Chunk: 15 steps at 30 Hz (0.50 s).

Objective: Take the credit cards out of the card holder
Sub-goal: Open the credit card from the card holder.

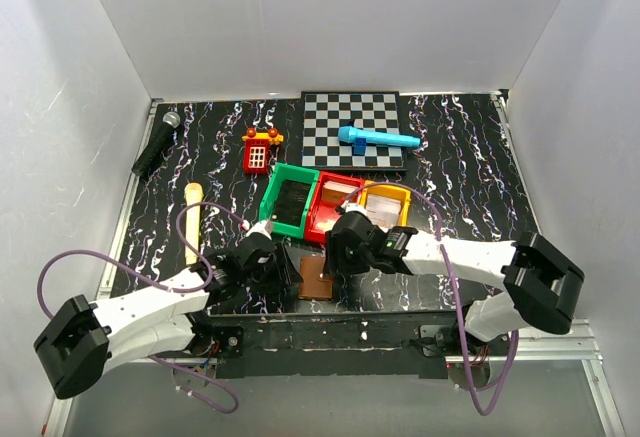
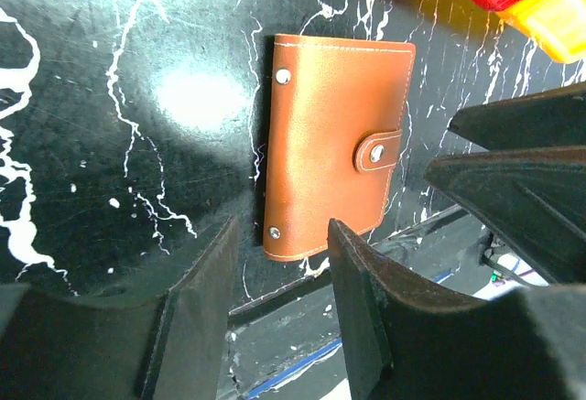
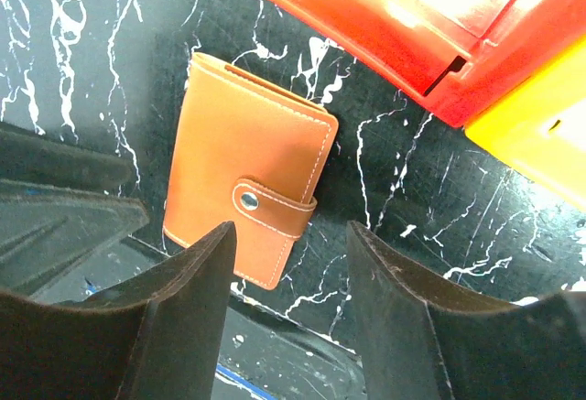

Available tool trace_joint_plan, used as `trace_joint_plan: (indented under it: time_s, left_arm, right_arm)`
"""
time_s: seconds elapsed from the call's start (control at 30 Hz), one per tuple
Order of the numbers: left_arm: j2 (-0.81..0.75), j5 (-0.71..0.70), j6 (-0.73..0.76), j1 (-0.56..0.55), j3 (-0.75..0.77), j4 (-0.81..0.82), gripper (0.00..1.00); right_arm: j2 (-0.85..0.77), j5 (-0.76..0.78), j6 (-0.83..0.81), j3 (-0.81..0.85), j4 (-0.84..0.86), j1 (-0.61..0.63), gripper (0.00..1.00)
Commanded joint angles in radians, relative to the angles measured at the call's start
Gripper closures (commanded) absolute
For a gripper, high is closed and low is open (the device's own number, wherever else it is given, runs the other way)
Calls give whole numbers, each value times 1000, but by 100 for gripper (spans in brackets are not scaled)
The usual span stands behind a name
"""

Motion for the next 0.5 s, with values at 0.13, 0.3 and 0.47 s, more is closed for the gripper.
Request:
trace_joint_plan:
  time_s: [0.13, 0.3, 0.47]
  left_arm:
    - [22, -76, 51, -4, 56, -40, 64]
    - [121, -61, 90, -4, 122, -23, 69]
    - [124, -50, 108, -4, 130, 15, 69]
  right_arm:
    - [8, 51, -59, 52, -74, 86, 44]
    - [45, 61, -54, 83, -82, 111, 45]
    - [67, 56, -54, 92, -82, 112, 45]
